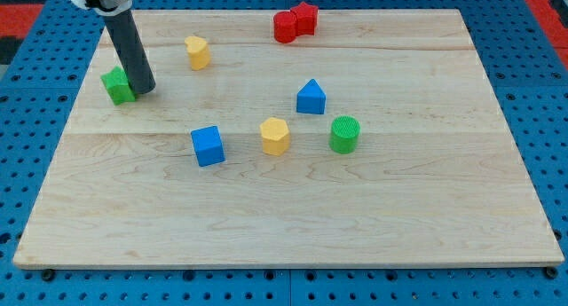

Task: Push the green circle to the center left of the board

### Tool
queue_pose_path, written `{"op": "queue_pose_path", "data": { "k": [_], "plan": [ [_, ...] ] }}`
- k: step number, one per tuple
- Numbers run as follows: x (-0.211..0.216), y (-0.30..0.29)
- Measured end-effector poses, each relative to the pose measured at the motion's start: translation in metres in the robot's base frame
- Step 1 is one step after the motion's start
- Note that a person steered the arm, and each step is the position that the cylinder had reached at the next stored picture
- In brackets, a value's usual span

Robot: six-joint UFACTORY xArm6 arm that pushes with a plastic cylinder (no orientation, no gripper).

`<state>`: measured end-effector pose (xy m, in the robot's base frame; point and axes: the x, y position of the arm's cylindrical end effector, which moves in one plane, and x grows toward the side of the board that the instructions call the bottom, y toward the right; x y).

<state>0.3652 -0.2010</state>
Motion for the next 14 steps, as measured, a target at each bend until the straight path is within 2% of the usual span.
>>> {"op": "queue_pose_path", "data": {
  "k": [2, 3, 5, 6, 8, 9, 12, 14],
  "plan": [
    [0.001, -0.021],
    [0.010, -0.014],
    [0.125, 0.011],
    [0.147, 0.076],
    [0.147, 0.301],
    [0.131, 0.343],
    [0.064, 0.276],
    [0.047, 0.239]
  ]
}}
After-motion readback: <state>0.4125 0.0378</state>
